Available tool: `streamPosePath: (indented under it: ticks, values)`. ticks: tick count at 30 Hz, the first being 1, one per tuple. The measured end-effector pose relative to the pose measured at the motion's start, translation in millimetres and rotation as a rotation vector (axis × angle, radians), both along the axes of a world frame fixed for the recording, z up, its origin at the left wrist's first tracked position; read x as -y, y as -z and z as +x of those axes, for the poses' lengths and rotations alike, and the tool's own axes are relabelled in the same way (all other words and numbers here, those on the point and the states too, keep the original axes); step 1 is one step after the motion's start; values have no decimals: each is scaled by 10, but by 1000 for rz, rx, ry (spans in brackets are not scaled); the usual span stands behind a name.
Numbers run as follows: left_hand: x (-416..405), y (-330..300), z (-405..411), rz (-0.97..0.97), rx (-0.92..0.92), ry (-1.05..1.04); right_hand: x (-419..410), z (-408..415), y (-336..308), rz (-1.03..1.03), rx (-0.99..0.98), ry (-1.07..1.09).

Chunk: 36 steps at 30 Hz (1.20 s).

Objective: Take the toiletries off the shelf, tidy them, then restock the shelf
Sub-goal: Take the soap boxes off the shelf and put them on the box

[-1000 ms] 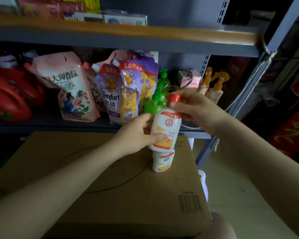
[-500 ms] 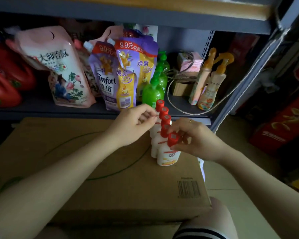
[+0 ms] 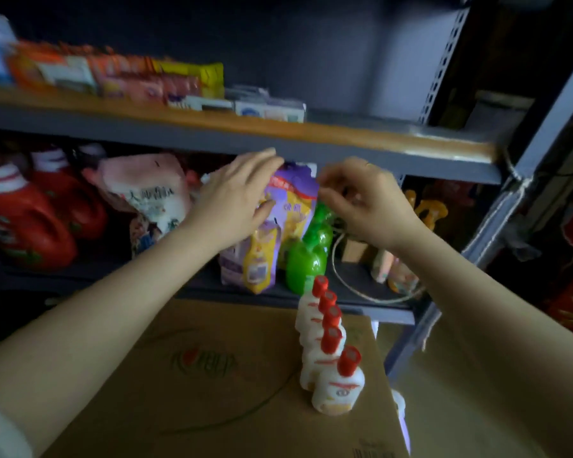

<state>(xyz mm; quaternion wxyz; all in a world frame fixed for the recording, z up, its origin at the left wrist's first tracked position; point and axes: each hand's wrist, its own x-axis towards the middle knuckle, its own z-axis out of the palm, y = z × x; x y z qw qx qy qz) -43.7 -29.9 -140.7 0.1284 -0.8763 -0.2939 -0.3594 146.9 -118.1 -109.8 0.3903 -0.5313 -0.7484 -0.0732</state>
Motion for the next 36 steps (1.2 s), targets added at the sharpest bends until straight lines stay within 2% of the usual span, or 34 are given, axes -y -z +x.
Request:
streamPosePath:
  ticks: [3,6,10,14,20,22,26,31,34,36]
  values:
    - [-310,-232,-212,82,-43,-232,-422,-104,-311,141,-48,49]
    - [-544,-331,-364,56,-95,-335,-797,-145,-502,114,45,113]
    - [-716,-376,-396,42,-144,-313,-1171,-198,-586,-72,277,174]
    - [-793,-403,-370,46,-94,-254,-1259,-135,-641,-176,465,271]
    - [-845,-388,-383,35,10,-167,-1268,50,-739,-237,488,402]
    - [-851,-374,-372,40,23,-162,-1346,107,-804,-294,447,387]
    - [-851,-368,-363,16,47,-147,-1475,281,-991,-487,121,220]
    - [-826,-354,-359,16,81,-131,-1602,355,-1070,-603,181,169]
    - [-829,-354,-350,14,89,-135,-1635,355,-1037,-645,106,190]
    - [-822,-350,-354,1,93,-136,-1602,400,-986,-601,25,156]
